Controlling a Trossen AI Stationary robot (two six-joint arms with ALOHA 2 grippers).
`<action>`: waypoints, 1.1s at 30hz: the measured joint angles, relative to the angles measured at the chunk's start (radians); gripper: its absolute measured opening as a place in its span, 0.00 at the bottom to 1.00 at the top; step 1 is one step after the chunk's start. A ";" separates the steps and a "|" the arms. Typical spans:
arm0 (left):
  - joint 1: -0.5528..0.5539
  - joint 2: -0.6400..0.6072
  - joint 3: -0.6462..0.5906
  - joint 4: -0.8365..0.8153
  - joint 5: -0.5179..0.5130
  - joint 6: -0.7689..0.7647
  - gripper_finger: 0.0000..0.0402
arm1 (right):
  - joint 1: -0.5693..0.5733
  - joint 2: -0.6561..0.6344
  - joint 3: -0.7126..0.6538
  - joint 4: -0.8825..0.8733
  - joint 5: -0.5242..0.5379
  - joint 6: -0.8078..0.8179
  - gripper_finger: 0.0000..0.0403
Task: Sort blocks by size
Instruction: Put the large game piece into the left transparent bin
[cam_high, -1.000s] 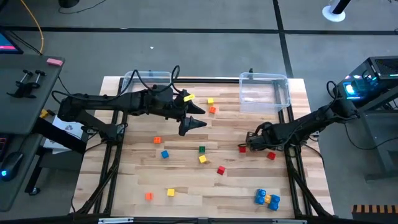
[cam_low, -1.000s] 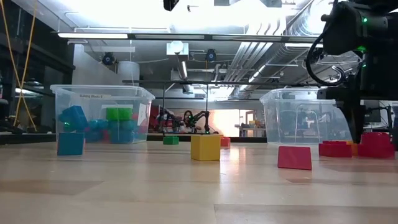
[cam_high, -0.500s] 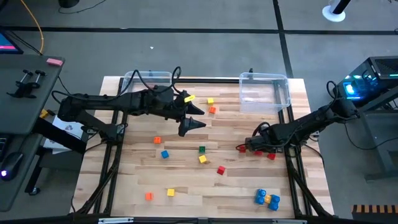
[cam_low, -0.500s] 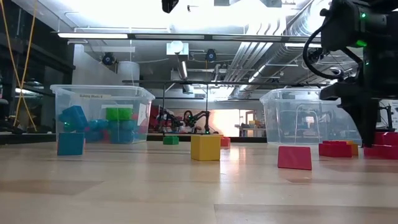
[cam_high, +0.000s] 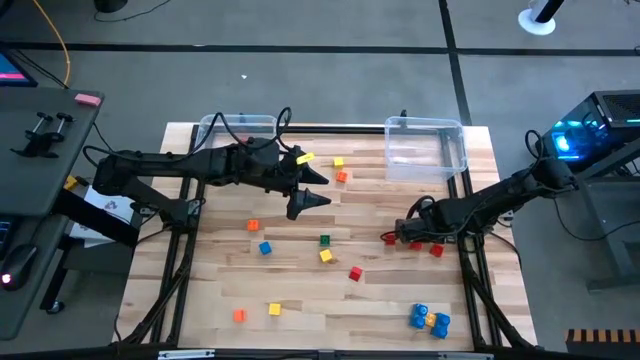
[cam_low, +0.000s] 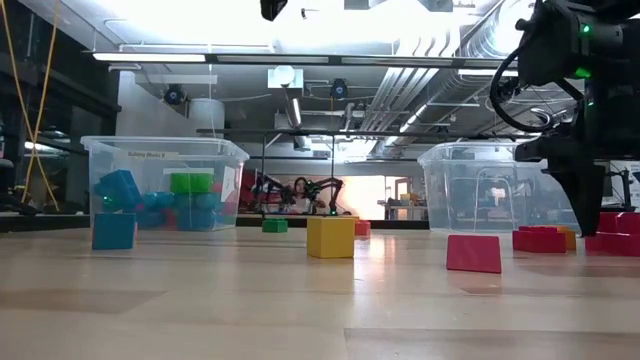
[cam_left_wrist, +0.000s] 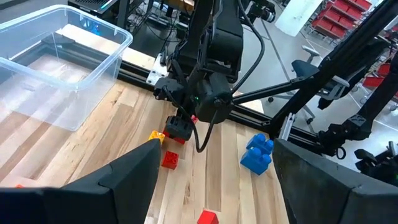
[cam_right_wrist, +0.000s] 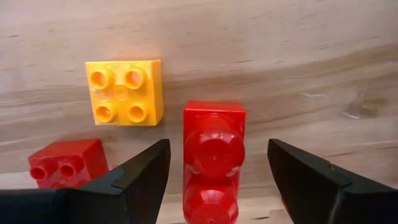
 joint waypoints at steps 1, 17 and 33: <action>0.000 0.000 0.000 0.000 0.000 0.000 0.74 | 0.000 0.003 -0.006 0.007 0.000 0.000 0.66; 0.000 -0.013 0.011 0.112 0.069 -0.018 0.74 | 0.001 0.036 -0.039 0.006 0.002 -0.047 0.40; 0.006 -0.239 0.048 0.076 0.049 0.079 0.74 | -0.090 0.037 0.395 -0.192 0.535 -0.348 0.32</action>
